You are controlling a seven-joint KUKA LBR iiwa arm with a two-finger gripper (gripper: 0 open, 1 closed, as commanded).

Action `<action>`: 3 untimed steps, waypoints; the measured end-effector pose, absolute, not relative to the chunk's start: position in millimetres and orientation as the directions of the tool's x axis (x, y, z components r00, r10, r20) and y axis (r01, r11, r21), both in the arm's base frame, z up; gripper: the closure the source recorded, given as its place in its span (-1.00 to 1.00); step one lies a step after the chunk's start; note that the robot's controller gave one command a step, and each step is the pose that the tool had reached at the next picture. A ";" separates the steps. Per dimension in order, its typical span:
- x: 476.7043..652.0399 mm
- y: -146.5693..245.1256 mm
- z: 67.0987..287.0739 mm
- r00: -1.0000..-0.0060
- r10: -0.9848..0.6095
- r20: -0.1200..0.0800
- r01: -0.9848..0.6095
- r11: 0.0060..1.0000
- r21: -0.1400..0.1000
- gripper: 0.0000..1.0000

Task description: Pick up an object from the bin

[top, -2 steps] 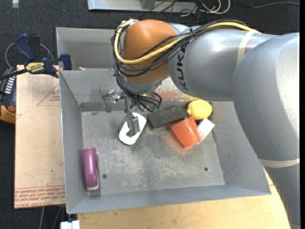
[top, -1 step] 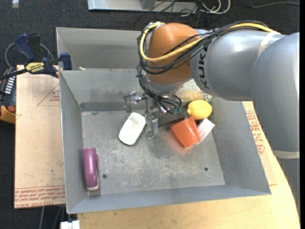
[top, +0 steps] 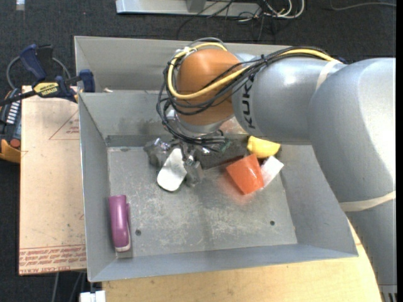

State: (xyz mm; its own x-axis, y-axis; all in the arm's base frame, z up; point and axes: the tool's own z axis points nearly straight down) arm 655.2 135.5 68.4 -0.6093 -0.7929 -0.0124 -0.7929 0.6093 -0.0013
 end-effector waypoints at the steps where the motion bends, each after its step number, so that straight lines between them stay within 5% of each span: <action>1: 658.0 107.5 70.4 -0.689 -0.725 -0.007 -0.725 0.689 0.000 1.00; 2: 657.9 107.4 70.2 -0.689 -0.724 -0.007 -0.724 0.689 0.000 1.00; 3: 660.5 108.5 153.8 -0.691 -0.723 -0.018 -0.723 0.691 -0.005 1.00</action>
Offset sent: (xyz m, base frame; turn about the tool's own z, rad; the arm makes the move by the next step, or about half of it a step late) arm 0.0000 0.0000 0.0000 0.0000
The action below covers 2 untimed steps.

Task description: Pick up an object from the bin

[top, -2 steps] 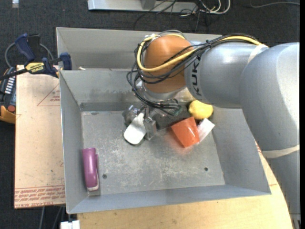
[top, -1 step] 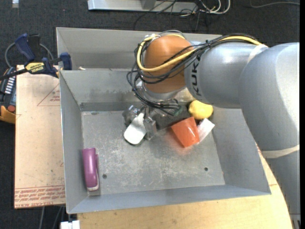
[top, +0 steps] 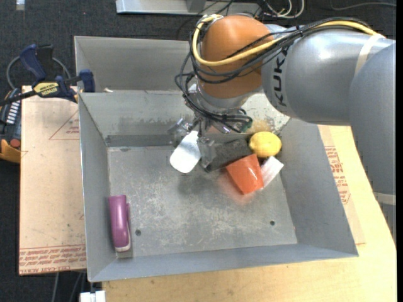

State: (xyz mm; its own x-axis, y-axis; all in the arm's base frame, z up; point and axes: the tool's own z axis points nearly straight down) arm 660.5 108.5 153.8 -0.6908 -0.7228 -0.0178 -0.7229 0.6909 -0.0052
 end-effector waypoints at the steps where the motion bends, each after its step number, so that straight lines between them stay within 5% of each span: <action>1: 657.0 107.6 69.9 -0.692 -0.722 -0.008 -0.722 0.692 0.003 1.00; 2: 656.3 107.6 77.0 -0.692 -0.722 -0.006 -0.722 0.692 0.005 1.00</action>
Offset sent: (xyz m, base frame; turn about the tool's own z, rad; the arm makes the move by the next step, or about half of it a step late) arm 0.0000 0.0000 0.0322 0.0000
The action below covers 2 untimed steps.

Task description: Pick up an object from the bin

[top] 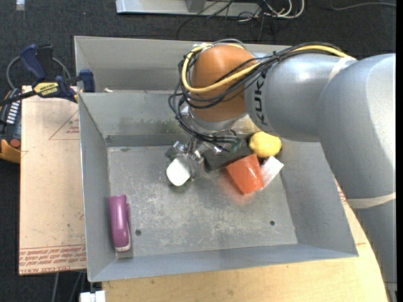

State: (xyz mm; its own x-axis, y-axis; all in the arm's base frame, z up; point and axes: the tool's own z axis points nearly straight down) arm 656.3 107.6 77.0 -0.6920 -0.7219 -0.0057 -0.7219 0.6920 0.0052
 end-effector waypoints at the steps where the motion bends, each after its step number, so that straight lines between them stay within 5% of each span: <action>1: 655.3 108.0 98.8 -0.692 -0.722 -0.004 -0.722 0.692 0.007 1.00; 2: 657.3 108.5 118.8 -0.692 -0.722 -0.011 -0.722 0.692 0.003 1.00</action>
Offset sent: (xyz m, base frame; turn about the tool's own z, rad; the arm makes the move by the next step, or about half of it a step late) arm -0.0001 0.0001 0.0519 0.0000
